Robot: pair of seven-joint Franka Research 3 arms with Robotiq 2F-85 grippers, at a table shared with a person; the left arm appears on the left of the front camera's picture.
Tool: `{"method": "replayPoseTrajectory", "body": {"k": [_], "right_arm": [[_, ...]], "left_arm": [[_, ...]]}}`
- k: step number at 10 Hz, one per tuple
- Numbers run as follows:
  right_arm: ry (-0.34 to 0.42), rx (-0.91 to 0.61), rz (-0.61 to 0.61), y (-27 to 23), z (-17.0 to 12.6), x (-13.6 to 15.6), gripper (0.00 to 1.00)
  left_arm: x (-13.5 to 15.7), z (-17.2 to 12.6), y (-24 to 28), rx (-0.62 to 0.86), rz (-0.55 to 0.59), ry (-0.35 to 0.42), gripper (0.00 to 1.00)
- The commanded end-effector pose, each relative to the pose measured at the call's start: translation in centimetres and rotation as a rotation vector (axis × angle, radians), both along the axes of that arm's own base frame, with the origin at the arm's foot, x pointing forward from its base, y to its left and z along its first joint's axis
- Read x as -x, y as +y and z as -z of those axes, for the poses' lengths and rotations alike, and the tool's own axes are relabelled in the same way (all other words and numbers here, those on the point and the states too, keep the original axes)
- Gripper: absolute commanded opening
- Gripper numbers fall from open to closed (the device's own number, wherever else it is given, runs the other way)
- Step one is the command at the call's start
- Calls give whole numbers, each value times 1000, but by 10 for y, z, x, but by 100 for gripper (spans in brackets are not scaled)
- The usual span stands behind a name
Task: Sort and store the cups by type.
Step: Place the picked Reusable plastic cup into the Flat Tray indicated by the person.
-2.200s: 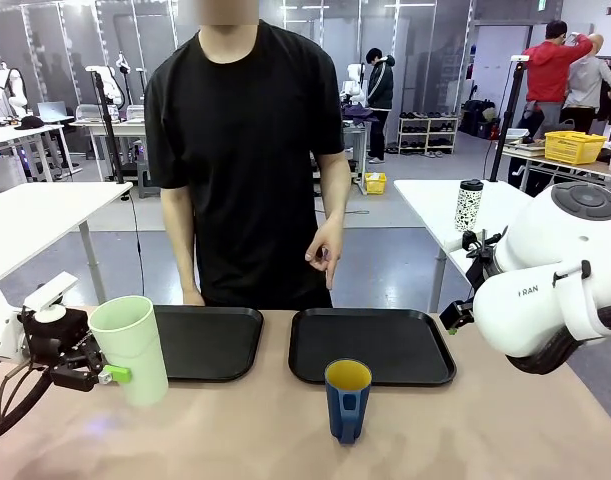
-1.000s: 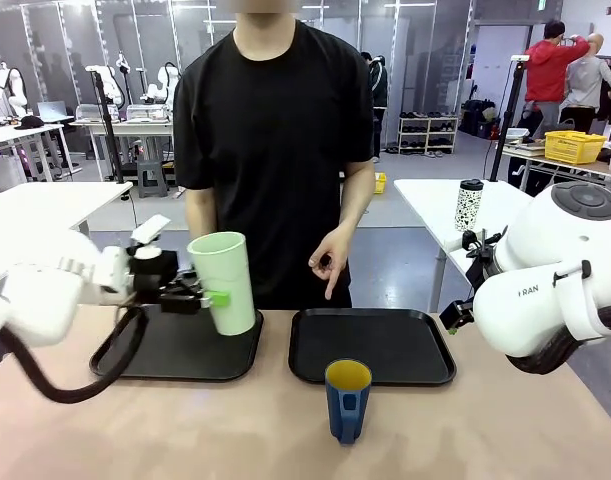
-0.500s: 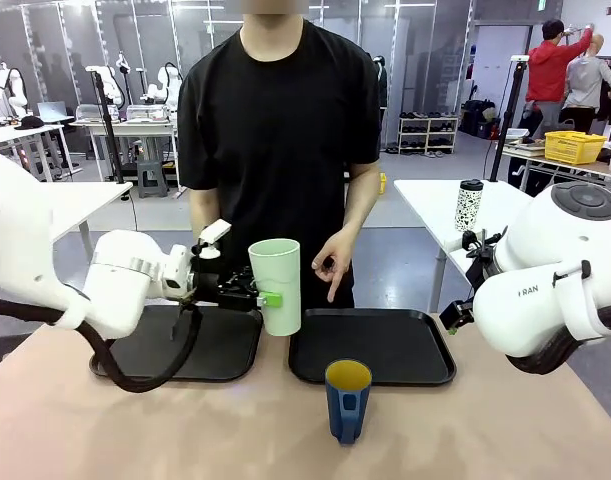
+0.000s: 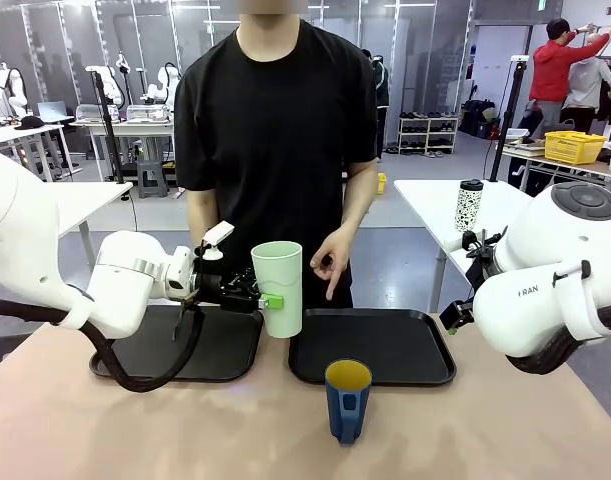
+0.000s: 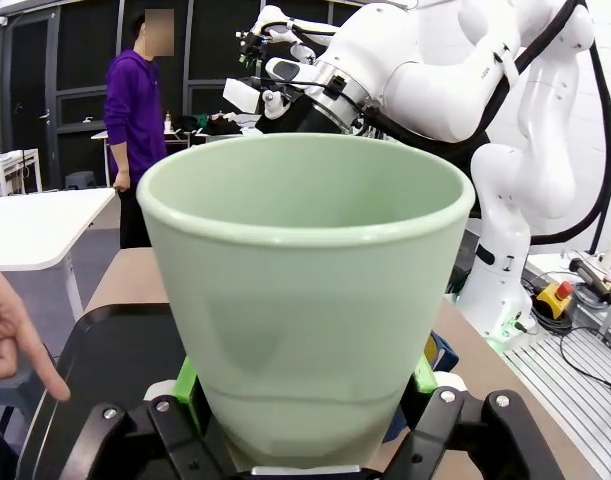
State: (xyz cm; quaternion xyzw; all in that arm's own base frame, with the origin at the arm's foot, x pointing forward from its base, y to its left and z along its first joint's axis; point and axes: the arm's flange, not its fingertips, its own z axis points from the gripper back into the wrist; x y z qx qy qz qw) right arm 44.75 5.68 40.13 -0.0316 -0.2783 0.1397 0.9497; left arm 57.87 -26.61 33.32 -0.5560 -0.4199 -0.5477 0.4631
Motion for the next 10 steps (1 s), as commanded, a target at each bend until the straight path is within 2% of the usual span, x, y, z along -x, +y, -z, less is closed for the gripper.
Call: {"method": "replayPoseTrajectory", "body": {"k": [1,2,5,7,10], "right_arm": [[0,7,-4,0,1,2,100],[0,7,-4,0,1,2,100],[0,7,-4,0,1,2,100],[0,7,-4,0,1,2,100],[0,7,-4,0,1,2,100]], "left_arm": [[0,0,-1,0,1,0,85],[1,6,-9,12,8,-24,85],[3,21,-28,12,-75,-49,85],[-6,32,-47,7,-133,-105,85],[-30,46,-75,-11,-194,-118,85]]}}
